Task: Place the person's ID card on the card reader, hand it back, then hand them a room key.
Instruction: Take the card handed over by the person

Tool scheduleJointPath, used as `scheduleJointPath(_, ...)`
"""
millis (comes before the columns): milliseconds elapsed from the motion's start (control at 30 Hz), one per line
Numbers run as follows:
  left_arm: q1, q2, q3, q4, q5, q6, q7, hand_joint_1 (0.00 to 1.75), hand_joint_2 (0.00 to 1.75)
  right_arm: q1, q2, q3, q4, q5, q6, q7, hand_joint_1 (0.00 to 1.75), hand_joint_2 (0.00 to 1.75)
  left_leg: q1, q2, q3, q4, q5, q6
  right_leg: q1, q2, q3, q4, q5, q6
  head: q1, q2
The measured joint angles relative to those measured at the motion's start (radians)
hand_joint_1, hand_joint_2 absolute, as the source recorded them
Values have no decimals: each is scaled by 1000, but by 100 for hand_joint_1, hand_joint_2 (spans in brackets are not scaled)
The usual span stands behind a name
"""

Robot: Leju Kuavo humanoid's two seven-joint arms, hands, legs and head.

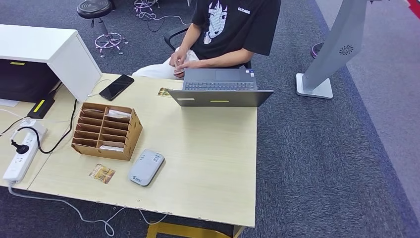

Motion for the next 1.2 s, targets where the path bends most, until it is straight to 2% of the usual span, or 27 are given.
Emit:
scheduleJointPath(233,6,-12,-21,0,60,0,-94,0,175,0,-1,0,0,-16,-5,-3,0,175,0,0,0,0,0,0,0,0,0,0,0,0,0,0)
scheduleJointPath(367,14,-17,-28,0,116,0,-224,0,175,1,-1,0,0,-33,-8,-6,0,175,0,0,0,0,0,0,0,0,-1,0,0,0,0,0)
scheduleJointPath(467,-14,-18,-56,0,145,0,-295,0,175,0,-1,0,0,-42,-13,-5,0,175,0,-2,-1,0,0,1,0,-3,-2,0,0,0,0,0)
scheduleJointPath(667,-88,-14,-100,0,156,0,-308,0,175,0,-1,0,0,-41,-21,-1,0,175,0,-3,0,0,2,0,1,-3,1,0,1,-1,0,0)
scheduleJointPath(1200,-142,-6,-137,0,162,0,-308,0,175,0,-1,0,0,-43,-21,-7,0,175,0,-3,0,0,2,0,1,-3,0,0,1,-1,0,0)
